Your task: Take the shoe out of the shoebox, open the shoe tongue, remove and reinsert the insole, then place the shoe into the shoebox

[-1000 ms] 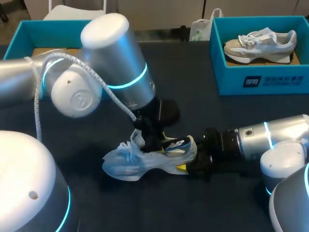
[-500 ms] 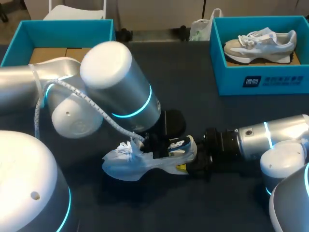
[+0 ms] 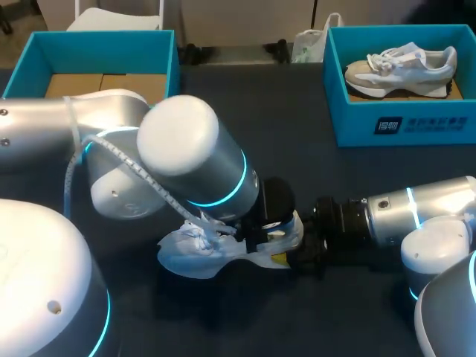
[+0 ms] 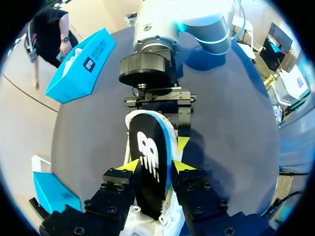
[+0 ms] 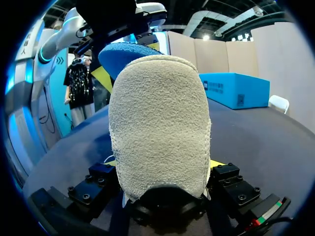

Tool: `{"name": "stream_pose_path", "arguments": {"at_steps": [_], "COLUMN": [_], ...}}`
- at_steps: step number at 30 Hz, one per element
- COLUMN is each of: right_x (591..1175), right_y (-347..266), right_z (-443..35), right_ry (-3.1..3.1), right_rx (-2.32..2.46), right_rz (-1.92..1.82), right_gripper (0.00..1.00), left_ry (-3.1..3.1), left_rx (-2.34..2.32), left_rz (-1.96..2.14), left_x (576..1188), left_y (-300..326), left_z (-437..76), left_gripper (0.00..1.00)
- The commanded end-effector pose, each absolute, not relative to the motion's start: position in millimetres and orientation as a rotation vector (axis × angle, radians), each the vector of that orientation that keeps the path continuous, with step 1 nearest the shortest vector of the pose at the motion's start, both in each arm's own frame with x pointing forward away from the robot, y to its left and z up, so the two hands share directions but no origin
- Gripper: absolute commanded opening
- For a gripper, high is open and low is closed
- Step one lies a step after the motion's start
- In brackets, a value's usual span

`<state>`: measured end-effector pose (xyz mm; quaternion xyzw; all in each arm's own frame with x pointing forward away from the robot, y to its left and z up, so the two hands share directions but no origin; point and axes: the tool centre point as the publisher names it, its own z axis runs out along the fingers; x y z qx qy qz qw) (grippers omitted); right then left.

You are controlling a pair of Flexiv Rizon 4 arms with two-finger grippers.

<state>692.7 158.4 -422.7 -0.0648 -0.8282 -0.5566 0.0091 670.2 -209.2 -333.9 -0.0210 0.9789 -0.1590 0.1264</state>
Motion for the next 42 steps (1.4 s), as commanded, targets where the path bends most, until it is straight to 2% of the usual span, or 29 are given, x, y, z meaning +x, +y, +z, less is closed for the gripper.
{"name": "stream_pose_path", "arguments": {"at_steps": [1,6,18,21,22,23,42], "right_x": [692,692,692,692,692,692,692], "right_y": [159,159,159,159,159,159,159], "right_z": [-423,-423,-423,-423,-423,-423,-423], "right_ry": [-2.590,-2.590,-2.590,-2.590,-2.590,-2.590,-2.590], "right_rx": [-0.203,-0.203,-0.203,-0.203,-0.203,-0.203,-0.203], "right_rz": [-1.734,-1.734,-1.734,-1.734,-1.734,-1.734,-1.734], "right_gripper": [0.00,0.00,0.00,0.00,0.00,0.00,0.00], "left_ry": [2.809,2.774,2.688,2.673,2.668,2.665,2.591], "left_rx": [-0.093,-0.124,-0.218,-0.242,-0.247,-0.254,-0.293], "left_rz": [-0.449,-0.447,-0.462,-0.482,-0.493,-0.501,-0.632], "left_x": [667,669,675,676,676,676,693], "left_y": [-216,-217,-224,-223,-222,-221,-246], "left_z": [-338,-340,-342,-340,-340,-339,-307], "left_gripper": [0.38,0.36,0.43,0.30,0.21,0.00,0.00]}}
